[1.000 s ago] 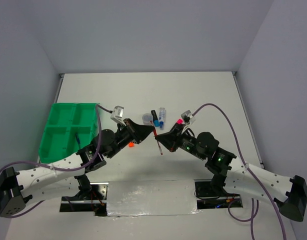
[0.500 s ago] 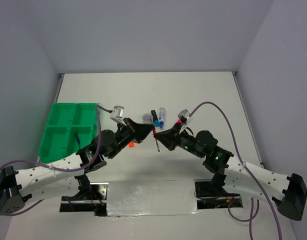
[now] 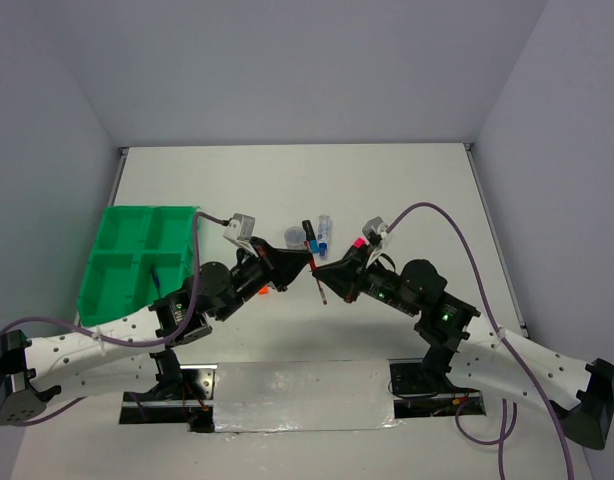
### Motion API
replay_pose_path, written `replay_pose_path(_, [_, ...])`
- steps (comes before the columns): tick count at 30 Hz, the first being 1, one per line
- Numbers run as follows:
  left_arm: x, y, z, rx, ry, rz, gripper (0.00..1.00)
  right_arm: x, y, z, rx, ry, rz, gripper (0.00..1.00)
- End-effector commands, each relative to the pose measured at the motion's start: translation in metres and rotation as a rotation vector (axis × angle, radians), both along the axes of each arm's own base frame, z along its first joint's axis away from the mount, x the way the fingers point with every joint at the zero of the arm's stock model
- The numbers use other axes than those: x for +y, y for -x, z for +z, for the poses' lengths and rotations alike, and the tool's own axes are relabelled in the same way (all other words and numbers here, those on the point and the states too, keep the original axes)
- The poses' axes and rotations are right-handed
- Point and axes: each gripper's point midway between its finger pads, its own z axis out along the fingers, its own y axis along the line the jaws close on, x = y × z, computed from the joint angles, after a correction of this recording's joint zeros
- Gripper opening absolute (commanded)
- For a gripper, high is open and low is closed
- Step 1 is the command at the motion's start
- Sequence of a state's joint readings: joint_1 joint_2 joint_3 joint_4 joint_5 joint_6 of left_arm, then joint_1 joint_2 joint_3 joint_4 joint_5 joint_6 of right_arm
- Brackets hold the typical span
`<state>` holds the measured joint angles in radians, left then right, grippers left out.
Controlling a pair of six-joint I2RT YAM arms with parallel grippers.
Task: Sort the stationery into containers
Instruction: Close the pen cap on the pen.
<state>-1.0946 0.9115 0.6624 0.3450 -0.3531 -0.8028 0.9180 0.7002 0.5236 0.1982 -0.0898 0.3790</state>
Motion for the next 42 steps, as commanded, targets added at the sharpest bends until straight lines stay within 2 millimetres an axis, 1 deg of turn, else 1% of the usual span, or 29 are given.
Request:
replay_pose_path(1, [-0.023, 0.047, -0.031, 0.021, -0.125, -0.25, 0.0, -0.022, -0.016, 0.096, -0.162, -0.25, -0.122, 0.0])
replay_pose_path(4, [-0.025, 0.048, -0.032, 0.015, -0.13, -0.264, 0.0, -0.019, -0.012, 0.098, -0.162, -0.266, -0.094, 0.0])
replay_pose_path(5, [-0.025, 0.048, -0.035, 0.023, -0.133, -0.261, 0.0, -0.018, -0.01, 0.098, -0.163, -0.271, -0.087, 0.0])
replay_pose_path(6, [-0.026, 0.048, -0.032, 0.016, -0.116, -0.266, 0.0, -0.018, -0.011, 0.1, -0.171, -0.279, -0.087, 0.0])
replay_pose_path(10, [-0.031, 0.055, -0.034, 0.028, -0.097, -0.302, 0.0, -0.02, -0.016, 0.101, -0.183, -0.275, -0.115, 0.0])
replay_pose_path(12, [-0.032, 0.057, -0.035, 0.029, -0.099, -0.311, 0.0, -0.021, -0.016, 0.107, -0.197, -0.28, -0.118, 0.0])
replay_pose_path(13, [-0.033, 0.059, -0.036, 0.032, -0.096, -0.316, 0.0, -0.024, -0.019, 0.11, -0.199, -0.288, -0.144, 0.0])
replay_pose_path(16, [-0.036, 0.065, -0.043, 0.037, -0.105, -0.337, 0.0, -0.028, -0.021, 0.12, -0.226, -0.294, -0.16, 0.0])
replay_pose_path(20, [-0.037, 0.069, -0.059, 0.053, -0.156, -0.339, 0.0, -0.031, -0.022, 0.137, -0.266, -0.284, -0.162, 0.0])
replay_pose_path(21, [-0.036, 0.069, -0.057, 0.048, -0.151, -0.339, 0.0, -0.032, -0.021, 0.14, -0.273, -0.283, -0.162, 0.0])
replay_pose_path(22, [-0.034, 0.07, -0.06, 0.05, -0.151, -0.339, 0.0, -0.032, -0.021, 0.14, -0.278, -0.277, -0.163, 0.0])
replay_pose_path(25, [-0.028, 0.071, -0.058, 0.033, -0.158, -0.334, 0.0, -0.035, -0.018, 0.141, -0.286, -0.273, -0.162, 0.0])
replay_pose_path(26, [-0.027, 0.071, -0.055, 0.025, -0.16, -0.336, 0.0, -0.035, -0.019, 0.138, -0.286, -0.273, -0.165, 0.0])
replay_pose_path(27, [-0.026, 0.072, -0.057, 0.027, -0.173, -0.341, 0.0, -0.035, -0.019, 0.137, -0.288, -0.27, -0.162, 0.0])
replay_pose_path(33, [-0.027, 0.075, -0.059, 0.011, -0.206, -0.366, 0.0, -0.028, -0.005, 0.136, -0.309, -0.269, -0.077, 0.0])
replay_pose_path(34, [-0.027, 0.076, -0.056, 0.007, -0.2, -0.369, 0.0, -0.025, -0.004, 0.13, -0.312, -0.258, -0.063, 0.0])
replay_pose_path(35, [-0.027, 0.075, -0.055, 0.007, -0.198, -0.367, 0.0, -0.024, -0.001, 0.131, -0.332, -0.269, -0.045, 0.0])
replay_pose_path(36, [-0.027, 0.075, -0.052, 0.0, -0.194, -0.366, 0.0, -0.021, 0.001, 0.128, -0.34, -0.266, -0.028, 0.0])
replay_pose_path(37, [-0.027, 0.074, -0.05, -0.004, -0.193, -0.362, 0.0, -0.019, 0.002, 0.122, -0.344, -0.26, -0.015, 0.0])
replay_pose_path(38, [-0.027, 0.075, -0.046, -0.013, -0.191, -0.364, 0.0, -0.02, 0.001, 0.12, -0.338, -0.26, -0.024, 0.0])
replay_pose_path(39, [-0.027, 0.073, -0.041, -0.027, -0.194, -0.363, 0.0, -0.02, 0.0, 0.118, -0.337, -0.257, -0.03, 0.0])
replay_pose_path(41, [-0.027, 0.073, -0.04, -0.033, -0.212, -0.359, 0.0, -0.022, 0.001, 0.119, -0.343, -0.266, -0.032, 0.0])
replay_pose_path(42, [-0.027, 0.071, -0.036, -0.044, -0.217, -0.355, 0.0, -0.023, 0.002, 0.119, -0.348, -0.266, -0.032, 0.0])
